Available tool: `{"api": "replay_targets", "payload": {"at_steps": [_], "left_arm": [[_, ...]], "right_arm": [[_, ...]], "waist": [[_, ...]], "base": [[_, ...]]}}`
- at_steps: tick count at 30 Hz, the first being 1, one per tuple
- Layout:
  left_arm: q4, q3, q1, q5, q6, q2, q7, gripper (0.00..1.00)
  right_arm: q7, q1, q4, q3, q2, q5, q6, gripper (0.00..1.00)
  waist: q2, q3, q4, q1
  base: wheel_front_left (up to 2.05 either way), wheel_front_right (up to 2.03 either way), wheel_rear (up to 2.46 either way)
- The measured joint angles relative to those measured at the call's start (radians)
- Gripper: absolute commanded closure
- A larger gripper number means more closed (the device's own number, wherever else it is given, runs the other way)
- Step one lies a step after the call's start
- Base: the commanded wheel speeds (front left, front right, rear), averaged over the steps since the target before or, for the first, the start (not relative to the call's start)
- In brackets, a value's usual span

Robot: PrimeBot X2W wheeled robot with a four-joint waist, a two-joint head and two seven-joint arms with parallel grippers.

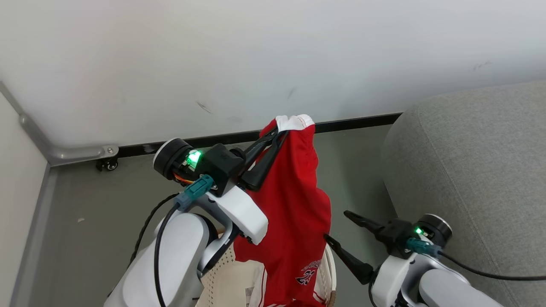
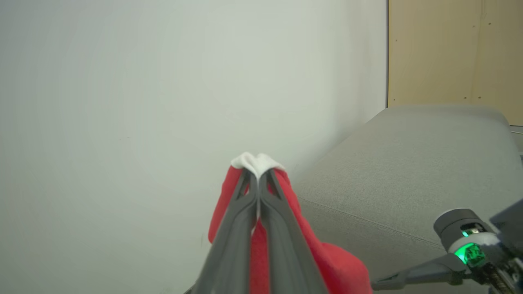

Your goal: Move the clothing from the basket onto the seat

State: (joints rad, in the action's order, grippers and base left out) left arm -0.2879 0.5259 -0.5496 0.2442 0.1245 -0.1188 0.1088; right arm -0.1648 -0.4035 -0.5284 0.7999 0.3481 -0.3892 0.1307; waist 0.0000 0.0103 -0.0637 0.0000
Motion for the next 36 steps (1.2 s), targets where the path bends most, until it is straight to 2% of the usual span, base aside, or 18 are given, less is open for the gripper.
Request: {"api": "replay_targets", "payload": {"at_steps": [12, 13, 16, 17, 18, 19, 26, 36], "left_arm": [[0.038, 0.050, -0.008, 0.030, 0.000, -0.003, -0.031, 1.00], [0.040, 0.052, -0.009, 0.034, 0.000, -0.004, -0.036, 1.00], [0.043, 0.057, -0.009, 0.040, 0.000, -0.006, -0.040, 1.00], [0.043, 0.058, -0.009, 0.044, 0.000, -0.006, -0.043, 1.00], [0.043, 0.058, -0.009, 0.046, 0.000, -0.007, -0.043, 1.00], [0.043, 0.058, -0.009, 0.049, 0.000, -0.010, -0.044, 1.00], [0.036, 0.033, -0.008, 0.070, 0.000, -0.035, -0.047, 1.00], [-0.035, -0.013, 0.041, 0.100, -0.001, -0.066, -0.037, 1.00]], "right_arm": [[0.012, -0.099, -0.063, 0.150, -0.025, -0.080, 0.000, 0.00], [0.013, -0.105, -0.068, 0.161, -0.030, -0.084, 0.000, 0.07], [0.012, -0.121, -0.084, 0.193, -0.041, -0.104, 0.000, 0.58], [0.012, -0.126, -0.088, 0.205, -0.042, -0.107, 0.000, 0.68], [0.012, -0.131, -0.092, 0.216, -0.042, -0.108, 0.000, 0.93], [0.010, -0.135, -0.095, 0.222, -0.043, -0.111, 0.000, 1.00], [-0.022, -0.147, -0.114, 0.261, -0.043, -0.156, 0.000, 1.00], [-0.069, -0.149, -0.114, 0.193, 0.003, -0.228, 0.000, 1.00]], "waist": [[0.0000, 0.006, 0.033, 0.0000], [0.0000, 0.006, 0.036, 0.0000], [0.0000, 0.006, 0.044, 0.0001], [0.0000, 0.006, 0.046, 0.0000], [0.0000, 0.005, 0.048, 0.0001], [0.0000, 0.005, 0.050, 0.0001], [0.0000, 0.001, 0.048, 0.0001], [0.0000, -0.001, 0.014, 0.0001]], "base": [[0.00, 0.00, 0.00], [0.00, 0.00, 0.00], [0.00, 0.00, 0.00], [0.00, 0.00, 0.00], [0.00, 0.00, 0.00], [0.00, 0.00, 0.00], [0.00, 0.00, 0.00], [0.00, 0.00, 0.00]]}}
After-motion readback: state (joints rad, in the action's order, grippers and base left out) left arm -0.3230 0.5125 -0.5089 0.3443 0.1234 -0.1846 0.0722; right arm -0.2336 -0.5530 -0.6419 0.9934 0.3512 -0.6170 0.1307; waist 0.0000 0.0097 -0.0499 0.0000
